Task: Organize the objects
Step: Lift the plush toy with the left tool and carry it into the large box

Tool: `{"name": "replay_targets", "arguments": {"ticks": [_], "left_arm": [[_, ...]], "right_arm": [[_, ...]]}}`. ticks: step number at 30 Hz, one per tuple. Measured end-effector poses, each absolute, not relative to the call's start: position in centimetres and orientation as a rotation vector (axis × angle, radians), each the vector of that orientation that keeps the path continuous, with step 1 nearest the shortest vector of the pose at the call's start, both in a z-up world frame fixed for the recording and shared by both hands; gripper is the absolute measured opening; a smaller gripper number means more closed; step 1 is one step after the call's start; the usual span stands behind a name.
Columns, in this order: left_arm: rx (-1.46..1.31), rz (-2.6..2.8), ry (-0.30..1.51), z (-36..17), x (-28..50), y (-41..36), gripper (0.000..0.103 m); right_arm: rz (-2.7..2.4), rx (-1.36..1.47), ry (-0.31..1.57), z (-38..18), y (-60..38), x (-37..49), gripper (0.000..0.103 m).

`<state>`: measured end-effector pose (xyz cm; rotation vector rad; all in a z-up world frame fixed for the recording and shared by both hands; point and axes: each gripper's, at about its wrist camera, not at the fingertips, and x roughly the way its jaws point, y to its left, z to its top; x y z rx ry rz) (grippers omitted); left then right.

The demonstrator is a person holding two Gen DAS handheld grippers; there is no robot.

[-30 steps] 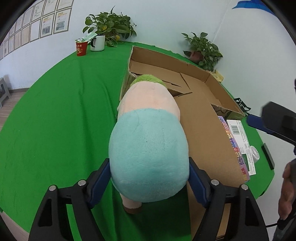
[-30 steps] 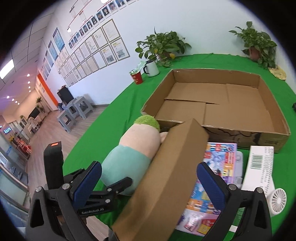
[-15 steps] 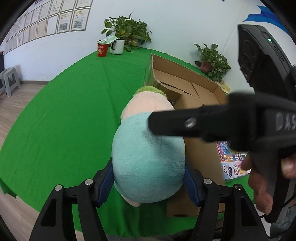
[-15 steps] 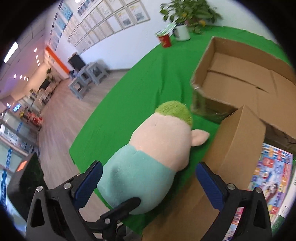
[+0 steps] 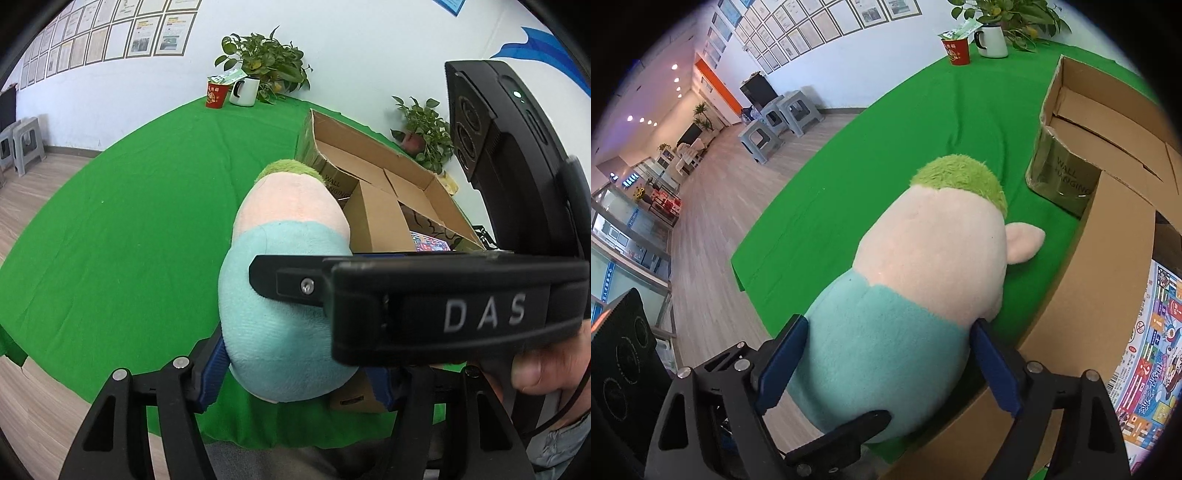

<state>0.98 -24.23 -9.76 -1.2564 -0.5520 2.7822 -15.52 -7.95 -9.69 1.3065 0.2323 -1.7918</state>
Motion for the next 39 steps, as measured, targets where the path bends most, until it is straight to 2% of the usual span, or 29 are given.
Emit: {"name": "replay_targets", "arguments": {"ticks": [4, 10, 17, 27, 39], "left_arm": [[-1.223, 2.819, -0.515, -9.1, 1.2, -23.4, 0.060], [-1.133, 2.878, -0.432, -6.2, 0.0, -21.6, 0.060], [-1.060, 2.898, -0.317, -2.0, -3.1, -17.5, 0.060], [-1.046, 2.886, -0.104, 2.2, -11.6, -9.2, 0.060], [-0.979, 2.875, -0.039, 5.7, -21.1, -6.9, 0.060]], "right_arm": [[-1.812, 1.250, 0.231, -9.0, -7.0, -15.0, 0.076], [-1.859, 1.116, 0.226, -6.8, -6.0, -14.8, 0.069], [-1.956, 0.962, 0.179, -3.2, -3.4, -16.3, 0.067], [-2.045, 0.900, 0.096, -0.3, 0.4, -21.5, 0.062], [-2.102, 0.842, 0.058, 2.3, 1.0, -26.2, 0.059]]}}
